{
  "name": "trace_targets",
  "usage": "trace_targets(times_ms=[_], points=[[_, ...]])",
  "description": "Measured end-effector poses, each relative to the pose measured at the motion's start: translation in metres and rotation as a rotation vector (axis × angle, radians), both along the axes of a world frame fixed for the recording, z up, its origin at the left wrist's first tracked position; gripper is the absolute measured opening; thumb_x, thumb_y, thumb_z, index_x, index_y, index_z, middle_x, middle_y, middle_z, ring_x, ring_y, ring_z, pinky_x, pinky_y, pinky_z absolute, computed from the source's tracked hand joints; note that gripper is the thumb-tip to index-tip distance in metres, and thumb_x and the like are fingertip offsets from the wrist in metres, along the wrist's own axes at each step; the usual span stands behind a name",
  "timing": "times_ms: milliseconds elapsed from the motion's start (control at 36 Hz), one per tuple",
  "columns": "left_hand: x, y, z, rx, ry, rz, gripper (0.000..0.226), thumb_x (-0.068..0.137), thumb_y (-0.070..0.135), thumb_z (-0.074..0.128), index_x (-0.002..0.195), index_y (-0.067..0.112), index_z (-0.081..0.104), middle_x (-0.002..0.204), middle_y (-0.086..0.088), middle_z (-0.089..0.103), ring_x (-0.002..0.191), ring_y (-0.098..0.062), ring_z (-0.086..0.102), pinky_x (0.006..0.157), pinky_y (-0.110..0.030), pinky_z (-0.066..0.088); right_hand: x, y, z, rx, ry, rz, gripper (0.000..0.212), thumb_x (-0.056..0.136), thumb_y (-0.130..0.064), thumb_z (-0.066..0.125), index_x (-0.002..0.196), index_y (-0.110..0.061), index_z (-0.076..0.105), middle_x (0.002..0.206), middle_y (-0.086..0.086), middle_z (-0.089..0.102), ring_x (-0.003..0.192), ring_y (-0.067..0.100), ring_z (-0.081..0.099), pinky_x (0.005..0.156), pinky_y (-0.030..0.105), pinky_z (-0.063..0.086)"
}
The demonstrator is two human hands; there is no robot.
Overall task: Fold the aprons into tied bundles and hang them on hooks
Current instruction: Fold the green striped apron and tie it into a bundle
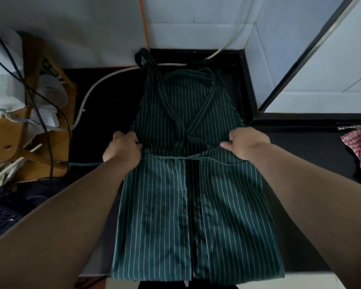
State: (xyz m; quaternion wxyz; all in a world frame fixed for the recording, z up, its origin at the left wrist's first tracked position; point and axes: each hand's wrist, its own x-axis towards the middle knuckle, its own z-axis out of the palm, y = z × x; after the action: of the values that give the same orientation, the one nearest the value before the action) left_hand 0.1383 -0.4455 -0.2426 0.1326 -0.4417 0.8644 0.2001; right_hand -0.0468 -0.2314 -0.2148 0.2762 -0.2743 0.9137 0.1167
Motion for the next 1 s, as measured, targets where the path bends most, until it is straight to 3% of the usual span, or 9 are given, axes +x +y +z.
trace_targets(times_ms=[167,306,417,528,639,750,861,944,1000], points=[[-0.014,-0.006,0.01,-0.016,0.134,0.084,0.031,0.1,0.031,0.046,0.127,0.015,0.048,0.133,-0.016,0.034,0.073,-0.024,0.048,0.063,-0.035,0.042,0.013,-0.013,-0.001,-0.193,0.184,-0.081,0.047,0.099,-0.047,0.037,0.132,-0.014,0.044,0.135,0.014,0.042,0.121,0.034,0.042,0.087,0.042,0.042],[0.001,0.016,0.01,-0.026,0.247,-0.066,0.05,0.097,0.038,0.051,0.143,0.027,0.037,0.142,-0.009,0.029,0.12,-0.029,0.042,0.082,-0.038,0.046,0.032,-0.005,0.0,-0.249,0.187,0.07,0.053,0.095,-0.049,0.041,0.14,-0.022,0.039,0.143,0.01,0.037,0.128,0.033,0.036,0.101,0.043,0.036],[0.016,0.028,-0.001,0.148,0.165,-0.337,0.049,0.093,0.049,0.052,0.137,0.027,0.048,0.138,0.0,0.038,0.123,-0.021,0.043,0.095,-0.037,0.045,0.042,-0.002,-0.001,-0.201,-0.031,0.108,0.047,0.098,-0.043,0.034,0.139,-0.023,0.045,0.139,0.003,0.043,0.127,0.028,0.04,0.098,0.041,0.041],[0.016,0.028,-0.011,0.127,0.125,-0.328,0.049,0.094,0.043,0.054,0.139,0.028,0.043,0.139,0.0,0.036,0.113,-0.019,0.05,0.085,-0.037,0.052,0.04,-0.01,-0.004,-0.15,-0.069,0.156,0.035,0.101,-0.04,0.035,0.122,-0.021,0.056,0.121,0.003,0.052,0.104,0.024,0.055,0.08,0.037,0.049],[0.001,0.025,-0.018,0.105,0.054,-0.4,0.066,0.093,0.048,0.055,0.148,0.035,0.023,0.151,0.001,0.013,0.124,-0.023,0.044,0.08,-0.036,0.052,0.038,-0.022,-0.014,-0.183,-0.157,0.087,0.058,0.096,-0.041,0.051,0.146,-0.021,0.029,0.146,0.008,0.03,0.12,0.03,0.051,0.094,0.042,0.048],[-0.013,0.02,-0.021,0.075,0.13,-0.363,0.035,0.097,0.042,0.051,0.127,0.026,0.047,0.135,0.002,0.034,0.092,-0.014,0.048,0.066,-0.029,0.043,0.032,-0.033,-0.024,-0.271,-0.184,0.11,0.028,0.099,-0.031,0.046,0.119,-0.014,0.055,0.122,0.009,0.051,0.099,0.021,0.053,0.081,0.032,0.046],[-0.037,0.006,-0.016,0.042,0.148,-0.297,0.028,0.101,0.033,0.044,0.124,0.019,0.051,0.128,-0.003,0.043,0.087,-0.016,0.045,0.067,-0.029,0.038,0.015,-0.057,-0.021,-0.353,-0.155,0.076,0.023,0.1,-0.026,0.046,0.111,-0.009,0.058,0.108,0.011,0.06,0.084,0.018,0.05,0.07,0.028,0.038],[-0.06,-0.008,-0.002,-0.01,0.241,-0.168,0.026,0.102,0.022,0.044,0.126,0.013,0.05,0.134,-0.007,0.039,0.095,-0.021,0.053,0.061,-0.021,0.036,-0.001,-0.082,-0.014,-0.507,-0.026,-0.006,0.027,0.099,-0.025,0.049,0.116,-0.007,0.059,0.114,0.014,0.06,0.093,0.025,0.058,0.074,0.027,0.041],[-0.074,-0.012,0.007,-0.026,0.299,-0.059,0.034,0.101,0.023,0.048,0.133,0.014,0.043,0.142,-0.006,0.031,0.092,-0.018,0.056,0.06,-0.018,0.039,-0.007,-0.096,-0.007,-0.647,-0.009,-0.044,0.036,0.097,-0.025,0.053,0.13,-0.011,0.053,0.135,0.013,0.048,0.11,0.026,0.056,0.085,0.027,0.042]])
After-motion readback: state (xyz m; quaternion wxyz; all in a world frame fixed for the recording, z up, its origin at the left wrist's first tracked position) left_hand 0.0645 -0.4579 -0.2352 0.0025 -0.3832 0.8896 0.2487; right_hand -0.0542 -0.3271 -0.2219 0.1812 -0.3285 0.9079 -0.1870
